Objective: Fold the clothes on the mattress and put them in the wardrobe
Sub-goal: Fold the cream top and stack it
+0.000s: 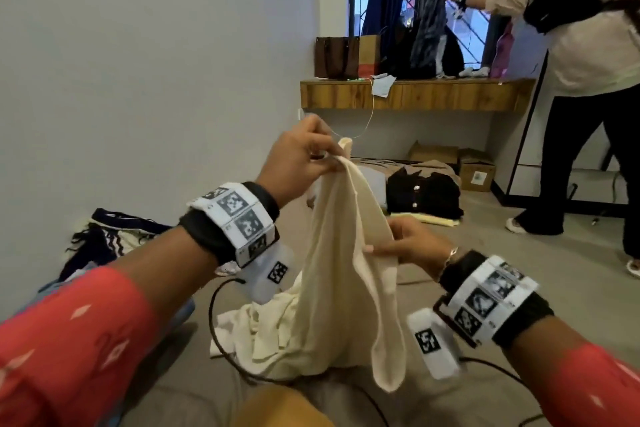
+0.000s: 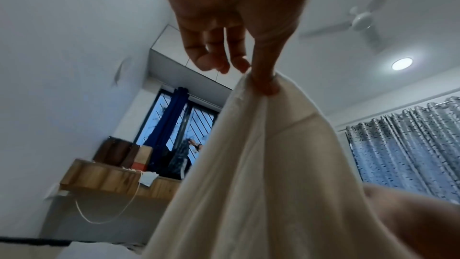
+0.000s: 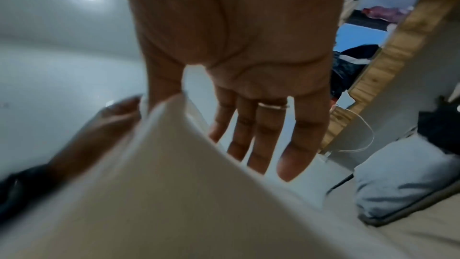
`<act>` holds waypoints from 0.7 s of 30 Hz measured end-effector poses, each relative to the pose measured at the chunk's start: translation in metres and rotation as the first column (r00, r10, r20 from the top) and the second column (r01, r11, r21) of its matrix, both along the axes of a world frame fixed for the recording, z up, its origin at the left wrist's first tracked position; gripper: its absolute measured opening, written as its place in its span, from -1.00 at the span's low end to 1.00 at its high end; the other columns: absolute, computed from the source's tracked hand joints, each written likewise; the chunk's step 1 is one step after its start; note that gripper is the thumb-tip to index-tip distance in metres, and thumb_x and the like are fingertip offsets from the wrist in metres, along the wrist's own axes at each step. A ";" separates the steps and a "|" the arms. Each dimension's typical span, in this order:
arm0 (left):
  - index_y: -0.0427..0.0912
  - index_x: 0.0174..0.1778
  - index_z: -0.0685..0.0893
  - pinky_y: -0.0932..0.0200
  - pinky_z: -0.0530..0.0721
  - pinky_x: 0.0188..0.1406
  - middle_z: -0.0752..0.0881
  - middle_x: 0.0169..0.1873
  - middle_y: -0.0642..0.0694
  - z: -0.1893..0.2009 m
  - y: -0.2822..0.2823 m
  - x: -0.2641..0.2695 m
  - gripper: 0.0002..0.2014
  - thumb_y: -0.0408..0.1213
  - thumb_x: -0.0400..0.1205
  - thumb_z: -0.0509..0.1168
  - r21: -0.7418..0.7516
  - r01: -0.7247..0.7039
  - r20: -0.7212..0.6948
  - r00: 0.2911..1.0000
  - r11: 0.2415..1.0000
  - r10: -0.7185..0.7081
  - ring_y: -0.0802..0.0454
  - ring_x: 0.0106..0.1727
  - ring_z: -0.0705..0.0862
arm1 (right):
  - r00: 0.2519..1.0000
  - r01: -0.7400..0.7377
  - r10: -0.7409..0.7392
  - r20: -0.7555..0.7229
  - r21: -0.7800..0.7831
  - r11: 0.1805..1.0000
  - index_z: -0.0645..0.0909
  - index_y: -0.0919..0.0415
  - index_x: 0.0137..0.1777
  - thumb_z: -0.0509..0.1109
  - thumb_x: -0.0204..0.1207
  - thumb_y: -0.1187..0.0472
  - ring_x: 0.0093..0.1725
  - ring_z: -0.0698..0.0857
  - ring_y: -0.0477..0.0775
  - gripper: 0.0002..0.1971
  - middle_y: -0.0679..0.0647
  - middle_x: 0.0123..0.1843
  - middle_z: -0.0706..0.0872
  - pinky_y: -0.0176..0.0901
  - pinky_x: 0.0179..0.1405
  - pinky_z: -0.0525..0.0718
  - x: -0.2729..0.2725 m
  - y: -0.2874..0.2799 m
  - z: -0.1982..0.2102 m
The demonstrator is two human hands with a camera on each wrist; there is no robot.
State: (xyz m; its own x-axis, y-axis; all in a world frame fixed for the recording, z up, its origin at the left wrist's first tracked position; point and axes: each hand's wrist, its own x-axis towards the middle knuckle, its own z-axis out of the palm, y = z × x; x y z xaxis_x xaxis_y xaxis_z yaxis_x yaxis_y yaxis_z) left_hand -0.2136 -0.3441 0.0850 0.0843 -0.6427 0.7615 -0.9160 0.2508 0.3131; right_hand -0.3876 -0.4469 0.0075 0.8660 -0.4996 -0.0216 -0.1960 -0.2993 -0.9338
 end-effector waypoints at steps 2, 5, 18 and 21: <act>-0.30 -0.17 0.79 0.37 0.45 -0.24 0.60 -0.27 -0.03 0.001 0.007 0.015 -0.90 -0.44 0.41 0.48 0.029 -0.051 -0.049 0.997 0.998 0.052 -0.06 -0.21 0.59 | 0.987 0.144 -0.150 -0.053 -0.104 0.984 0.57 0.20 -0.27 0.42 0.50 0.25 -0.32 0.59 -0.02 -0.86 0.08 -0.26 0.64 -0.31 -0.37 0.58 0.003 0.000 -0.018; -0.01 -0.14 0.74 0.38 0.45 -0.28 0.55 -0.34 0.08 -0.009 0.025 0.043 -0.82 -0.39 0.43 0.42 0.063 -0.079 -0.087 0.993 0.995 0.085 0.00 -0.28 0.55 | 0.968 0.239 -0.244 -0.059 -0.092 0.967 0.50 0.29 -0.38 0.34 0.56 0.19 -0.39 0.53 0.09 -0.71 0.20 -0.34 0.56 -0.12 -0.39 0.56 0.007 -0.012 -0.030; 0.00 0.17 0.49 0.27 0.34 -0.61 0.37 -0.09 -0.14 -0.057 0.098 0.095 -0.60 -0.47 0.47 0.12 0.294 -0.271 0.795 0.602 0.917 -0.077 -0.06 -0.46 0.44 | 0.997 -0.011 0.034 0.063 -0.338 0.941 0.55 0.08 -0.64 0.24 0.41 0.67 -0.15 0.68 -0.04 -0.46 -0.08 -0.21 0.77 -0.38 -0.25 0.71 0.015 -0.071 0.040; -0.14 -0.10 0.63 0.12 0.53 -0.63 0.47 -0.01 -0.23 -0.046 0.104 0.106 -0.78 -0.46 0.39 0.27 0.333 -0.402 0.780 0.626 0.853 -0.009 -0.23 -0.33 0.65 | 0.972 -0.089 -0.095 -0.216 -0.709 0.699 0.76 0.04 -0.37 0.32 0.47 0.53 -0.16 0.58 0.11 -0.61 0.09 -0.14 0.68 -0.20 -0.14 0.52 0.022 -0.074 0.066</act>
